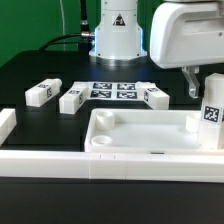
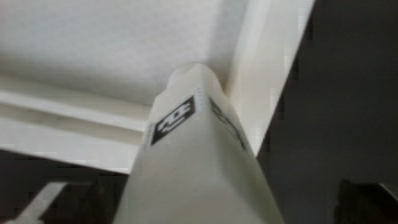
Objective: Assemble desk
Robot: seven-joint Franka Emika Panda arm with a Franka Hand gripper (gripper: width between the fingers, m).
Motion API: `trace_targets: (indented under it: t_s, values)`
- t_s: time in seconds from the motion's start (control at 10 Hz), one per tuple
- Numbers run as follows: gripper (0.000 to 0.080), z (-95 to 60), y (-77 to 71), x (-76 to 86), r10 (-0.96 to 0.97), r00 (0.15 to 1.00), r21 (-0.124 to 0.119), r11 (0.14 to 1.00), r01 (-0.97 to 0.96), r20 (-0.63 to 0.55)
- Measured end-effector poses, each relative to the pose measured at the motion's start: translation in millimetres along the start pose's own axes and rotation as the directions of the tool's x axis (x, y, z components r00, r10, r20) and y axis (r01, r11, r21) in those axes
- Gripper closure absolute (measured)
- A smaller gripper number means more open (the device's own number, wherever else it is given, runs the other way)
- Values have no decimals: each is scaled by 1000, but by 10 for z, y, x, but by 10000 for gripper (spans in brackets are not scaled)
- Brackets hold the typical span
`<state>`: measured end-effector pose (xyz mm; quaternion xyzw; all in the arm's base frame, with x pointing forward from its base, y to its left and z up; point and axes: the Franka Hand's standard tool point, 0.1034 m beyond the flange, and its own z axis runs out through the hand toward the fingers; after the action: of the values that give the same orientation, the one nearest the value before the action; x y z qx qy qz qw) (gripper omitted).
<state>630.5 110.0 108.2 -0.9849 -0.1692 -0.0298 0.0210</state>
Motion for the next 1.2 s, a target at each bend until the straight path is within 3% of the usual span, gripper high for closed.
trace_targets:
  t_s: [0.4,0.6,0.7,0.8,0.9,1.0,1.2]
  values:
    - [150,1,38,-9,-244,970,-7,970,244,4]
    - [150,1,43,-10,-276,961,-7,961,276,5]
    - [246,1,43,-10,-275,961,-7,961,275,5]
    - [246,1,43,-10,-275,961,-7,961,275,5]
    - [448,1,44,-10,-275,961,-8,961,275,5]
    - [511,1,44,-10,-275,961,-7,961,275,5]
    - [511,2,46,-10,-215,977,-3,977,215,3]
